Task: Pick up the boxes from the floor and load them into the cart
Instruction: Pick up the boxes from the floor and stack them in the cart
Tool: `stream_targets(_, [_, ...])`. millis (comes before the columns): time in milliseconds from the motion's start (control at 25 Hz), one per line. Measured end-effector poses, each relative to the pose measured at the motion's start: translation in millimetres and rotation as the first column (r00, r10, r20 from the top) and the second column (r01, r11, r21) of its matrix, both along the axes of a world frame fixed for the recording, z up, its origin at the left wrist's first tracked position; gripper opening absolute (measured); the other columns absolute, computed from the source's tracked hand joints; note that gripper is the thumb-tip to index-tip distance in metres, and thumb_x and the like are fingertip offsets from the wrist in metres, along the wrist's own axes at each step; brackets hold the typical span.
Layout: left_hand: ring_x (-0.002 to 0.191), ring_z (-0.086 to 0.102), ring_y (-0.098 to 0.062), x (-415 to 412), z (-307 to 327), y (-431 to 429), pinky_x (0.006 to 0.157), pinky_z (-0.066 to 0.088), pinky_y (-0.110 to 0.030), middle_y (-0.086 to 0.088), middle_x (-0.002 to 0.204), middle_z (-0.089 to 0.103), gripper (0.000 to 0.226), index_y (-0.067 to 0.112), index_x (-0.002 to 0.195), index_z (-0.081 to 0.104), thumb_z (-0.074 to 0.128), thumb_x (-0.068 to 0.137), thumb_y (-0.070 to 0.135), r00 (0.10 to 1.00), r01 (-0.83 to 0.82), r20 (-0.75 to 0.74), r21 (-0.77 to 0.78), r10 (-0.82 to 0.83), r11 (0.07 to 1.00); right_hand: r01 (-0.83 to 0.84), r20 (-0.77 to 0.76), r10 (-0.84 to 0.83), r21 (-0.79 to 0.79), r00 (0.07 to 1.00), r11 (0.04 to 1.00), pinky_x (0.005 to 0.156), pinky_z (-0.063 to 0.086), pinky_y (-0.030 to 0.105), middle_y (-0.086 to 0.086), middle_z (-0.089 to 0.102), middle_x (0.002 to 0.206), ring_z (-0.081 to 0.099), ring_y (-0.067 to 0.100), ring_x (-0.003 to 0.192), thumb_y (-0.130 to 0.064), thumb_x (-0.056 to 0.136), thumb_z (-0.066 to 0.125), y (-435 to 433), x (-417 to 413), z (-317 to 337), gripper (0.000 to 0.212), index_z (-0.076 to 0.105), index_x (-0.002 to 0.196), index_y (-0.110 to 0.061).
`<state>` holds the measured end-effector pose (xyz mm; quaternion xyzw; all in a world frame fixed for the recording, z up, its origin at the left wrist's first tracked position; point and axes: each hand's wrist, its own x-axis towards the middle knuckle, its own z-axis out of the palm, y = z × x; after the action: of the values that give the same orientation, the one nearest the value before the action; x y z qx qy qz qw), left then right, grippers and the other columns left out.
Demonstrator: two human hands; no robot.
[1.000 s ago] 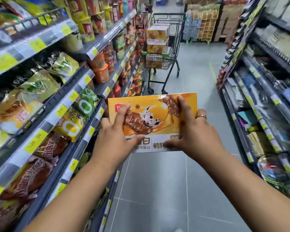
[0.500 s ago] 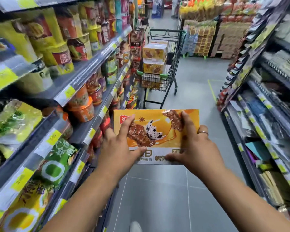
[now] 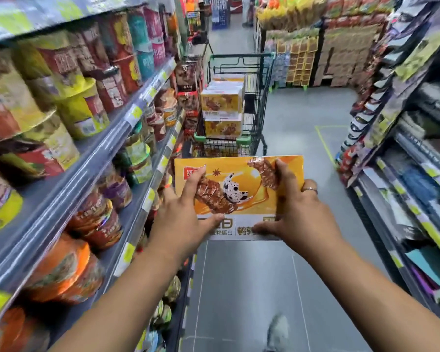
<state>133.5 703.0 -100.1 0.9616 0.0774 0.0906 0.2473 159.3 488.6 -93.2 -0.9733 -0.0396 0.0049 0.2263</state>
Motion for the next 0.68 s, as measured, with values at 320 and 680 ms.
stream_targets(320, [0.104, 0.055, -0.036, 213, 14, -11, 0.088, 0.046, -0.041, -0.005, 0.11, 0.036, 0.094, 0.065, 0.137, 0.002, 0.07, 0.071, 0.063, 0.996, -0.091, 0.016, 0.044, 0.09, 0.995, -0.088, 0.018, 0.087, 0.011, 0.996, 0.996, 0.082, 0.049, 0.041, 0.015, 0.031, 0.133, 0.061, 0.039, 0.097, -0.06, 0.056, 0.083, -10, 229, 10, 0.132, -0.015, 0.144, -0.05])
stream_targets(680, [0.104, 0.053, -0.035, 441, 3, 23, 0.091, 0.048, -0.042, -0.008, 0.115, 0.037, 0.094, 0.063, 0.139, 0.007, 0.073, 0.071, 0.059, 0.996, -0.082, 0.036, -0.012, 0.082, 0.997, -0.09, 0.04, 0.091, -0.02, 0.995, 0.996, 0.079, 0.05, 0.04, 0.016, 0.033, 0.13, 0.062, 0.037, 0.089, -0.061, 0.055, 0.083, 24, 457, 2, 0.131, -0.013, 0.144, -0.049])
